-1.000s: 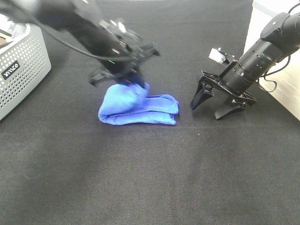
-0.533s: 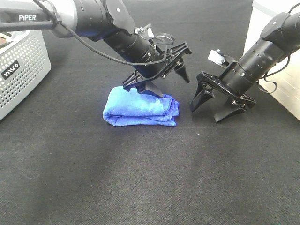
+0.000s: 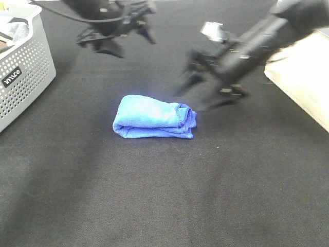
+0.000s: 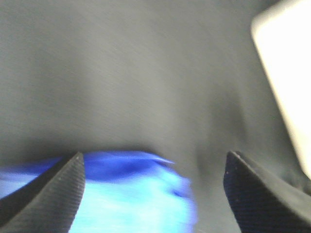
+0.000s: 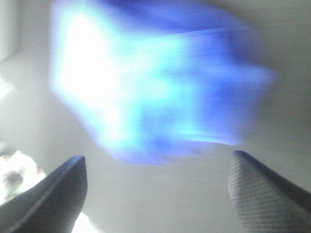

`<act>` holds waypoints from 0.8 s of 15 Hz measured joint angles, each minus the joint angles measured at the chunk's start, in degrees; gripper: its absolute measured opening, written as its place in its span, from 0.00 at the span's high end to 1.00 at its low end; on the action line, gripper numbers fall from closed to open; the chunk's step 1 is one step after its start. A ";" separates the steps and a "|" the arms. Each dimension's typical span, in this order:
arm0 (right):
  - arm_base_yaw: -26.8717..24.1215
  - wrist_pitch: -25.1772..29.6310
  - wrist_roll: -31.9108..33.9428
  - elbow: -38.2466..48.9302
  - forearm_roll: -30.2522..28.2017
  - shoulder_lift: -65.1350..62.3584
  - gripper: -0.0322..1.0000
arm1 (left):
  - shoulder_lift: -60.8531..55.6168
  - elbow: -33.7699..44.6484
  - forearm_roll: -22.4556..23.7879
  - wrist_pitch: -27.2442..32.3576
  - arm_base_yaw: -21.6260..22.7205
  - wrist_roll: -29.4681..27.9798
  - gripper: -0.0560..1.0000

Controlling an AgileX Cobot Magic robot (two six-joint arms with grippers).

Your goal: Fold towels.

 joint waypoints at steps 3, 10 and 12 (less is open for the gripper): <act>5.33 -0.40 -6.82 0.00 13.52 0.74 0.24 | 0.00 0.00 2.52 2.41 2.64 0.06 0.24; 5.67 4.76 -19.19 0.00 35.87 14.04 0.24 | 0.00 0.00 4.41 1.95 2.69 0.06 0.24; 4.07 4.41 -19.19 0.00 33.35 16.27 0.24 | 0.00 0.00 4.53 1.95 2.69 0.06 0.24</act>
